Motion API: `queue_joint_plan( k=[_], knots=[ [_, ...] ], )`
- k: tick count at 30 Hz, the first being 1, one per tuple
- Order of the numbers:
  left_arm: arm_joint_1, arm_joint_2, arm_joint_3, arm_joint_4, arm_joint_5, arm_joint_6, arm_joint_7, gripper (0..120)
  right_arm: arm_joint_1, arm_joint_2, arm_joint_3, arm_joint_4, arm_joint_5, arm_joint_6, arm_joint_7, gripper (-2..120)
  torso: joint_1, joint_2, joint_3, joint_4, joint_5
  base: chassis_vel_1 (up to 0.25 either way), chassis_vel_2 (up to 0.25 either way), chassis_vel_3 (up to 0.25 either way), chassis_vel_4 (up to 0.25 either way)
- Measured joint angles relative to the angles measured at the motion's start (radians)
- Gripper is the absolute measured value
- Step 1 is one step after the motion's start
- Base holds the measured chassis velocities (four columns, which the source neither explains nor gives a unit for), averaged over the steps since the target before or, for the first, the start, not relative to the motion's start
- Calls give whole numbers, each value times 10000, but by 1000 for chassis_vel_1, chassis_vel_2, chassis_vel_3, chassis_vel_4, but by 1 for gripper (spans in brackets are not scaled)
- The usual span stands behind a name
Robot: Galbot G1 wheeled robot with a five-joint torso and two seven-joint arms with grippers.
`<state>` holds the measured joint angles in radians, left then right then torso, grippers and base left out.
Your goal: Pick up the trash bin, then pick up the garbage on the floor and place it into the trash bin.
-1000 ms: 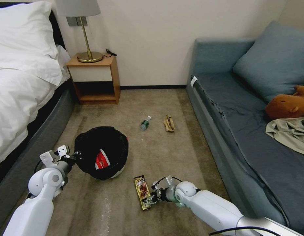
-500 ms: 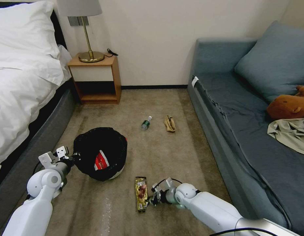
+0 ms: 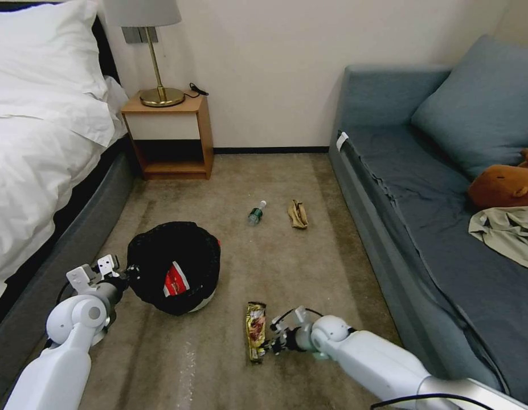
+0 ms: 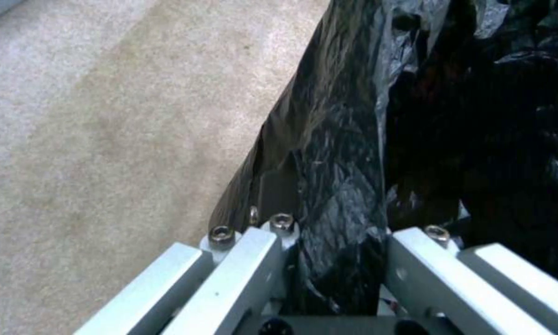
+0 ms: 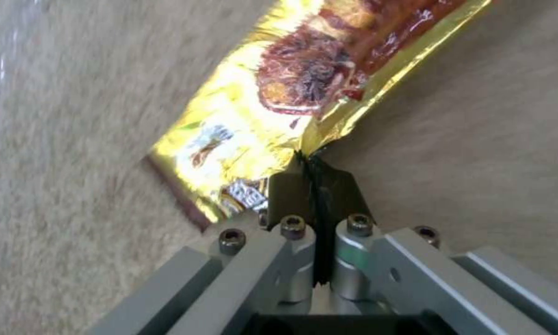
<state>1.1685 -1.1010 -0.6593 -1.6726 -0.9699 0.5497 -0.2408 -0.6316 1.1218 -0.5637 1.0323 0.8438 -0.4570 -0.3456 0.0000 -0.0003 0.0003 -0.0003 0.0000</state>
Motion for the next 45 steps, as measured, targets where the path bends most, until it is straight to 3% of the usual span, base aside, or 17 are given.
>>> queue_joint_plan(
  k=[11,28,35,45],
  knots=[
    [-51,13,137,51,28,-15,119,2,505,-872,192,854,866,23,431,0,0,0,-2,2,0,0,0,0,0],
    [-369,-58,486,700,122,-123,590,2,1912,-2001,1239,2411,1911,22,1283,0,0,2,-2,3,0,0,0,0,0],
    [-609,-244,727,1011,85,-118,634,2,3221,-2575,1163,3287,2297,38,1443,0,0,2,-2,3,-1,0,0,0,0],
    [-823,-463,986,973,27,23,366,2,4718,-2723,636,4331,2988,53,1662,0,0,3,-2,3,-1,0,0,0,0]
  ],
)
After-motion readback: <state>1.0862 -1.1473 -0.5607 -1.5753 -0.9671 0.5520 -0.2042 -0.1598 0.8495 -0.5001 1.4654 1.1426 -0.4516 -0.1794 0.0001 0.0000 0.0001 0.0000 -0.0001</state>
